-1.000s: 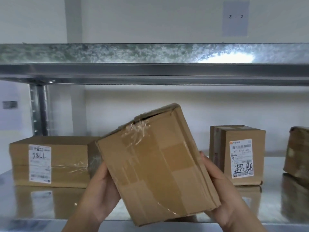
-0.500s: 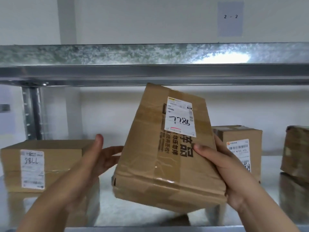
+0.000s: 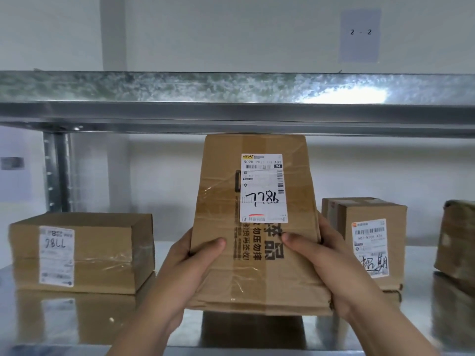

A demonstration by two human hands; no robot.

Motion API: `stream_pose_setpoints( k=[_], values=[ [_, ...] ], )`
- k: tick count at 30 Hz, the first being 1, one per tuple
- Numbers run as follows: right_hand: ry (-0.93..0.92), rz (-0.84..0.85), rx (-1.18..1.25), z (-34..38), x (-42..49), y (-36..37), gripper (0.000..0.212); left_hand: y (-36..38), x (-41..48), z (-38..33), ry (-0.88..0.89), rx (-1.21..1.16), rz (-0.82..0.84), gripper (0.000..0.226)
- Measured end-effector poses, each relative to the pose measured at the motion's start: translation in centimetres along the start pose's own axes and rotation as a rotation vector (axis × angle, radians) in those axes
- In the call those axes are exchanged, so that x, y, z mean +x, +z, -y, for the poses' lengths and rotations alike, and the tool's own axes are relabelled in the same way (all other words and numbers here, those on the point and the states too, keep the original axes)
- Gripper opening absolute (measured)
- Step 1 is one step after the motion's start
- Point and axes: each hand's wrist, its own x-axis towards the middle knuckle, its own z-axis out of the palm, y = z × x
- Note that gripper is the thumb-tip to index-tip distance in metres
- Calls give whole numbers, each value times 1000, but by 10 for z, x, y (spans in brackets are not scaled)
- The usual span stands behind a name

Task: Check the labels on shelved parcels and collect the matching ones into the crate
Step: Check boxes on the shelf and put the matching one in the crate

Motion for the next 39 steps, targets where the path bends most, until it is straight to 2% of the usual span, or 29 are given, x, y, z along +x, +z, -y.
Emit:
stream_pose_setpoints(
  k=[6, 8, 11, 12, 15, 16, 19, 21, 23, 24, 26, 29, 31, 34, 39],
  values=[
    [-18, 45, -15, 0, 2, -5, 40, -8, 2, 2, -3, -13, -18, 26],
    [-13, 43, -59, 4, 5, -11, 45, -21, 8, 5, -14, -77, -39, 34],
    [-30, -22, -160, 4, 11, -21, 39, -37, 15, 15, -27, -166, -53, 45],
    [-32, -44, -195, 2, 12, -22, 48, -39, 16, 19, -28, -175, -46, 45],
    [64, -26, -82, -4, 14, -24, 107, -40, 15, 31, -40, -189, -12, 44],
    [98, 1, -49, -5, 13, -24, 112, -39, 15, 34, -35, -205, -12, 46],
    [63, -15, -88, -4, 13, -28, 89, -37, 14, 28, 32, -175, -77, 49],
    [17, -66, -95, -4, 12, -27, 67, -33, 15, 23, 106, -41, -143, 48],
    [-17, -71, -61, -4, 8, -22, 56, -27, 17, 17, 162, 140, -193, 44],
    [-38, -67, -59, -3, 6, -18, 56, -23, 17, 15, 194, 177, -181, 38],
    [-73, -46, -57, -2, 1, -10, 59, -13, 9, 3, 197, 86, -90, 23],
    [-111, -38, -37, -4, -3, -5, 58, -9, -3, -7, 179, -34, 98, 56],
    [-119, -35, -35, -7, -5, -4, 61, -8, -8, -12, 174, -45, 144, 46],
    [-109, -63, -43, -11, -5, 0, 63, -2, -3, -13, 146, -62, 118, 31],
    [-105, -124, -91, -19, -3, 7, 58, 6, 4, -2, 120, -179, 23, 29]
  ],
)
